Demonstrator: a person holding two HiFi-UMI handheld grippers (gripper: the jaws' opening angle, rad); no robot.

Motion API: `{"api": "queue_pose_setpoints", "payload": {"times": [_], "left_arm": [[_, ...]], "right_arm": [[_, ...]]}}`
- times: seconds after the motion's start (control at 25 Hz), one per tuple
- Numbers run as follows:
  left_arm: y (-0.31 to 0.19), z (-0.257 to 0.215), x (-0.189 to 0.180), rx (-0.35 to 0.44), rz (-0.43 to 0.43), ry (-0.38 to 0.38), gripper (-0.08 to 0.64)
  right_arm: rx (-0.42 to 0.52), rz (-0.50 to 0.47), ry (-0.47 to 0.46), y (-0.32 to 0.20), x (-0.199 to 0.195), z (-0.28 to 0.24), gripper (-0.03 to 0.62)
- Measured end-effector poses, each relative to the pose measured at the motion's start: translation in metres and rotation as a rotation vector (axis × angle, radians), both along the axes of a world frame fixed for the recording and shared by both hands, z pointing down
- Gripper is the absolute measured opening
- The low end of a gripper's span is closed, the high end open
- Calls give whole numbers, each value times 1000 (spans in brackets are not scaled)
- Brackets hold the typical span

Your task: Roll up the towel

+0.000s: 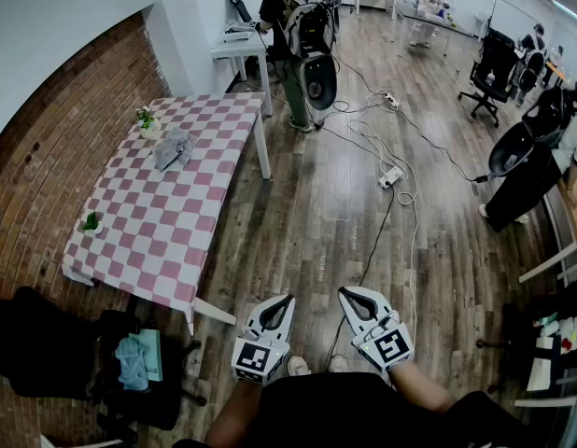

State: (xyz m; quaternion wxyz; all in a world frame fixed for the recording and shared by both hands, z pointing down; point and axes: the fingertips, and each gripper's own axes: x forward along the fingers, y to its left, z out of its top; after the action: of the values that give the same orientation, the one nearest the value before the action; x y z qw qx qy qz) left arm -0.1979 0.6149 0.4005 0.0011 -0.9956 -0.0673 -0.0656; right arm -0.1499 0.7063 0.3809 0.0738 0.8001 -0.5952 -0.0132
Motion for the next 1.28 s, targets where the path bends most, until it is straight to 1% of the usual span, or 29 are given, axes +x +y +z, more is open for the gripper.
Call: {"api": "queue_pose_setpoints", "payload": {"times": [0.12,0.28,0.44,0.56,0.6,0.64,0.68,0.72,0.8,0.84,0.92,1.0,1.16,1.2,1.28], "left_arm": [[-5,9,-2,-14,16,1,-3],[-17,8,-7,-30,16,-5,-3],[-27,10,-13,-39,28,-1,-2],[-38,12,-17,-39,21,-5,-2],[-43,12,-19,-43,14,-7,-2],[-48,12,-20,-47,6,-6,-2],[-53,11,-22,-51,-3,-5,-2],[-58,11,-23,-51,-15,-3,-2],[-70,9,-23,-48,-48,1,-2],[-74,10,-23,-53,-61,3,48],[-84,11,-21,-68,-88,13,194],[-96,12,-19,-76,-131,28,324],[-122,16,-10,-84,-229,42,568],[-128,16,-7,-83,-246,44,594],[-140,18,2,-75,-268,39,594]], "right_arm": [[-8,15,-4,-4,3,2,-3],[-1,39,-16,-13,2,2,-3],[-10,35,-15,-27,-2,5,-2],[-17,28,-33,-38,-5,6,-2],[-23,23,-42,-42,-5,7,44],[-27,21,-46,-47,-5,8,109],[-29,24,-45,-51,-5,7,152],[-29,30,-41,-56,-3,6,211],[-23,44,-38,-62,1,5,283],[-22,49,-37,-65,3,5,314],[-20,57,-36,-71,9,7,386],[-11,60,-35,-78,15,9,461],[9,47,-39,-93,28,14,572],[14,42,-39,-97,32,15,587],[27,38,-43,-107,45,17,591]]}}
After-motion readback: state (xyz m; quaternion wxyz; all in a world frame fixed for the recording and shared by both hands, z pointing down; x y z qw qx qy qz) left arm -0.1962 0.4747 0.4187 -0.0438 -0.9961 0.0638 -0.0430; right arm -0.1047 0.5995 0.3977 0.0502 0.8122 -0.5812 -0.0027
